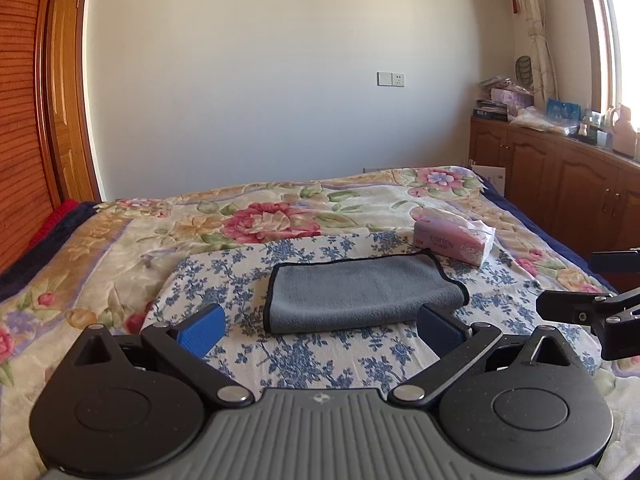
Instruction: Fold towel
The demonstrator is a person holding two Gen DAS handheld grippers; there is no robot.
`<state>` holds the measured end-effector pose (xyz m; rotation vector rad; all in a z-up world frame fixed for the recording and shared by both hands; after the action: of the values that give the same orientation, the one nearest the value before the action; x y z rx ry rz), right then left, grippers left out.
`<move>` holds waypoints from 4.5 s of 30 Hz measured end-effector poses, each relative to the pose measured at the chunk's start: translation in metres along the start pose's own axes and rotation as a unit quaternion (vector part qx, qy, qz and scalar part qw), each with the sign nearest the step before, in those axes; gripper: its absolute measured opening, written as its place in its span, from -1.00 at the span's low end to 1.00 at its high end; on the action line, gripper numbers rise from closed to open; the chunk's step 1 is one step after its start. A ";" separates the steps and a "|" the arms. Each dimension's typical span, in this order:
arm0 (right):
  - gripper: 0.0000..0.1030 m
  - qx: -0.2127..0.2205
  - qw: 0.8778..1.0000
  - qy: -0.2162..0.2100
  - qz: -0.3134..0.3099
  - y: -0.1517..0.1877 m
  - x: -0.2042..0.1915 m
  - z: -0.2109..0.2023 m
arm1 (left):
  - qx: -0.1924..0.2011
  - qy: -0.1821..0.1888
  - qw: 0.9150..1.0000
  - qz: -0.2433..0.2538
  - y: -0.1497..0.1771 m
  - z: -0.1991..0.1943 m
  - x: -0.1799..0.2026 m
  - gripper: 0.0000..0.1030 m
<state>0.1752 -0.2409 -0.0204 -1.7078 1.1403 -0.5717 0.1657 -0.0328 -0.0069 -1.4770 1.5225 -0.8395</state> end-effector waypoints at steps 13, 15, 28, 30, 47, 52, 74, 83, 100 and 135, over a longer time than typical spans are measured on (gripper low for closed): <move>1.00 -0.001 1.000 -0.001 0.017 0.020 -0.009 -0.015 | -0.013 -0.004 1.000 0.001 0.037 -0.016 -0.009 1.00; 1.00 -0.002 1.000 0.001 0.018 0.025 -0.010 -0.018 | -0.016 -0.006 1.000 -0.002 0.044 -0.017 -0.011 1.00; 1.00 0.002 1.000 0.018 0.002 0.040 -0.009 -0.019 | -0.004 -0.013 1.000 0.001 0.060 -0.021 -0.012 1.00; 1.00 0.005 1.000 0.019 0.001 0.040 -0.008 -0.020 | 0.000 -0.015 1.000 0.000 0.063 -0.021 -0.013 1.00; 1.00 0.045 0.998 0.038 0.006 0.034 -0.004 -0.029 | 0.044 -0.025 0.999 -0.010 0.058 -0.030 -0.019 1.00; 1.00 0.052 0.998 0.043 0.008 0.032 -0.003 -0.030 | 0.063 -0.029 0.998 -0.007 0.053 -0.035 -0.020 1.00; 1.00 0.090 0.993 0.081 0.004 0.026 0.005 -0.041 | 0.084 -0.027 0.996 -0.019 0.049 -0.044 -0.023 1.00; 1.00 0.090 0.993 0.081 0.004 0.026 0.006 -0.041 | 0.083 -0.027 0.996 -0.018 0.049 -0.044 -0.023 1.00; 1.00 0.094 0.992 0.083 0.004 0.025 0.008 -0.042 | 0.084 -0.027 0.996 -0.018 0.049 -0.044 -0.023 1.00; 1.00 0.100 0.991 0.090 0.008 0.024 0.010 -0.044 | 0.083 -0.027 0.996 -0.019 0.049 -0.044 -0.023 1.00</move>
<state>0.1348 -0.2725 -0.0243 -1.4968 1.1800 -0.8162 0.1039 -0.0096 -0.0298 -1.3986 1.3562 -0.9181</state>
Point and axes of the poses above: each gripper's, at about its wrist camera, not at the fingertips, and z roughly the way its jaws point, x to its right, y to its underside, the point moved 9 cm from there along z, roughly the way its jaws point, and after that the axes turned 9 degrees about -y, right-handed, at the moved point
